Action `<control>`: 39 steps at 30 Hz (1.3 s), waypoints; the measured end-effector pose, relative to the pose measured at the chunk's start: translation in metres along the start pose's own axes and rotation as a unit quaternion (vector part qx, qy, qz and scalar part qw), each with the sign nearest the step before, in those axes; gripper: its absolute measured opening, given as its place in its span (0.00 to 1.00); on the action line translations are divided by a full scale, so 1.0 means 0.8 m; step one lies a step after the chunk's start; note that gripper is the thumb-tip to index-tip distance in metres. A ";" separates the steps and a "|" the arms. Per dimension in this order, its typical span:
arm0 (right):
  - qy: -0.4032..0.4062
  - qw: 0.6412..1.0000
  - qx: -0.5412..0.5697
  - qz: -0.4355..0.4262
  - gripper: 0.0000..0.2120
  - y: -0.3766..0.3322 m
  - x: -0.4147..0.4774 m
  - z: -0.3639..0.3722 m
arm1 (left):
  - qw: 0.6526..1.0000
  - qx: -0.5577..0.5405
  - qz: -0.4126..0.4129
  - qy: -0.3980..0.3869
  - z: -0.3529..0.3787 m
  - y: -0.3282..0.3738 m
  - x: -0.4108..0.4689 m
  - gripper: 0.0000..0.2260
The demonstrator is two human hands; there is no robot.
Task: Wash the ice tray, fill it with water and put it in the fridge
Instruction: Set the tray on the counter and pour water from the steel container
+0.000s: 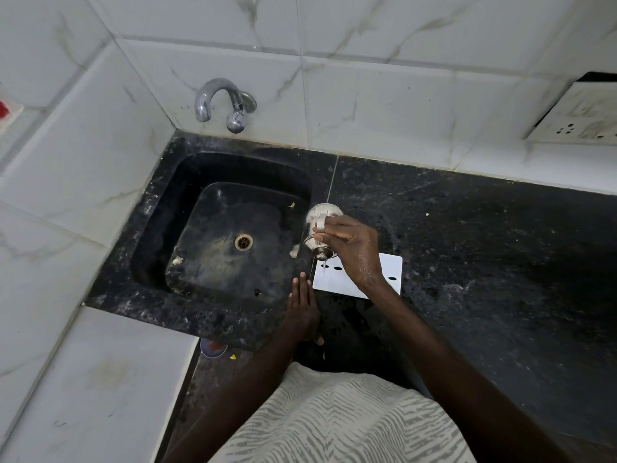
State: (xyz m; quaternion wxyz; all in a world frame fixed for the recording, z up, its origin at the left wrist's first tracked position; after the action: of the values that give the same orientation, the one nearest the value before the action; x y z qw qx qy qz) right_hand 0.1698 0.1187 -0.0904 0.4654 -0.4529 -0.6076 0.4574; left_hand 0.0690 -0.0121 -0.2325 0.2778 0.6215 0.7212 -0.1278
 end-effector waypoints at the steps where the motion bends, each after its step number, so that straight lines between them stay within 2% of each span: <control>1: 0.005 1.000 0.000 0.004 0.09 0.002 0.000 -0.001 | 1.000 0.002 0.000 0.006 0.001 0.000 0.001 0.67; 7: 0.025 1.000 0.012 0.010 0.10 0.007 0.000 -0.005 | 1.000 0.010 0.003 -0.007 0.000 -0.002 0.003 0.70; 18: 0.028 0.999 0.028 0.033 0.11 0.010 0.000 -0.009 | 1.000 0.018 -0.003 -0.007 -0.004 0.001 0.000 0.69; 24: 0.034 0.998 0.027 0.050 0.09 0.021 0.010 -0.014 | 1.000 0.001 0.000 -0.012 -0.013 0.005 -0.005 0.64; 26: 0.047 0.994 0.031 0.093 0.08 0.031 0.019 -0.019 | 1.000 -0.007 -0.005 0.000 -0.006 0.003 -0.003 0.62; 29: 0.104 0.971 0.050 0.208 0.04 0.055 0.030 -0.033 | 0.999 0.005 -0.015 0.048 -0.003 0.000 0.000 0.63; 30: 0.123 0.960 0.059 0.245 0.01 0.063 0.034 -0.039 | 0.999 0.009 -0.011 0.033 -0.004 0.002 0.000 0.63; 32: 0.155 0.940 0.058 0.300 0.06 0.079 0.044 -0.054 | 1.000 0.008 -0.004 -0.013 -0.005 0.003 0.000 0.60; 34: 0.177 0.925 0.058 0.331 0.10 0.096 0.058 -0.072 | 1.000 0.004 -0.007 -0.018 -0.010 0.005 0.000 0.59; 39: 0.201 0.909 0.044 0.362 0.13 0.132 0.102 -0.112 | 1.000 0.005 -0.013 -0.025 -0.001 0.003 0.004 0.56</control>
State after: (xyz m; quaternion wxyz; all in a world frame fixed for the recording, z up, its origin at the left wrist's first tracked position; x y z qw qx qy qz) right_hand 0.2582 0.2289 -0.1679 0.3994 -0.7029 -0.2746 0.5206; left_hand 0.0708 -0.0087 -0.2330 0.2913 0.6100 0.7214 -0.1504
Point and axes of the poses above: each hand's wrist, its own x-axis towards the middle knuckle, its own z-axis out of the palm, y = z × x, the point moved 2 cm from there along x, towards the middle knuckle, and after that the axes turned 7 degrees about y, right-handed, at the moved point
